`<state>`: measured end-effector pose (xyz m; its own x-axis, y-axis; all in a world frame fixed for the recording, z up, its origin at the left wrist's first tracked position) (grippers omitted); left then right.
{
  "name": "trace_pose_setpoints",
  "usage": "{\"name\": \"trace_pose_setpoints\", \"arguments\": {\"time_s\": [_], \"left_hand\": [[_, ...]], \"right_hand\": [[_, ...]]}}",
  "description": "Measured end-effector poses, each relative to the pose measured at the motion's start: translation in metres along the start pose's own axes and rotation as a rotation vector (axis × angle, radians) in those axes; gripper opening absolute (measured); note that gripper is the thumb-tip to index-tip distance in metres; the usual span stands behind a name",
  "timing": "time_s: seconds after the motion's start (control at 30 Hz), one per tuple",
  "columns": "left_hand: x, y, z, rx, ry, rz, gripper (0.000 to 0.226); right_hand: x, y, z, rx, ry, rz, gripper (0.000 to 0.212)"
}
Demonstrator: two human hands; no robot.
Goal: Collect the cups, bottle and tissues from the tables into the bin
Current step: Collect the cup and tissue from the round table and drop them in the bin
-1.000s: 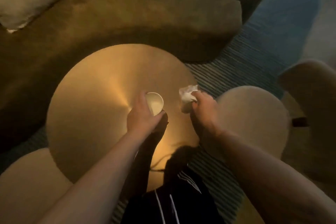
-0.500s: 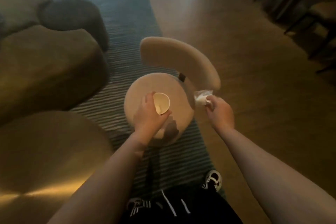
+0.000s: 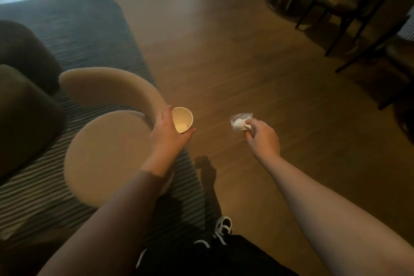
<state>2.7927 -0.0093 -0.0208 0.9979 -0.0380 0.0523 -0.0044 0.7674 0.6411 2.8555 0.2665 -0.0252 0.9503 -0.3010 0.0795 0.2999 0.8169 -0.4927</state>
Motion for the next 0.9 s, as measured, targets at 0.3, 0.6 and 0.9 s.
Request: {"name": "trace_pose_setpoints", "arguments": {"time_s": [0.3,0.6,0.9], "left_hand": [[-0.099,0.063,-0.036,-0.036,0.065,0.009,0.084],[-0.285,0.048,-0.048,0.041,0.175,0.103,0.08],[-0.543,0.02,-0.008,-0.041,0.232,0.235,0.085]], "right_hand": [[-0.131,0.032,0.034,-0.031,-0.008,0.049,0.027],[-0.34,-0.009,-0.004,-0.006,-0.045,0.161,0.026],[-0.625,-0.169,-0.037,-0.008,-0.154,0.343,0.024]]}}
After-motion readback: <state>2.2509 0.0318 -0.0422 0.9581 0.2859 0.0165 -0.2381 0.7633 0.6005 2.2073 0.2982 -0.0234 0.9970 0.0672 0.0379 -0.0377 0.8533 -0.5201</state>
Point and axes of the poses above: each hand's wrist, its own x-axis away from the middle knuckle, its own z-axis out of the back of the hand, y = z × x, the point moved 10 cm from there along -x, towards the middle knuckle, and after that the axes turned 4 degrees about -y, right-handed, at the moved point
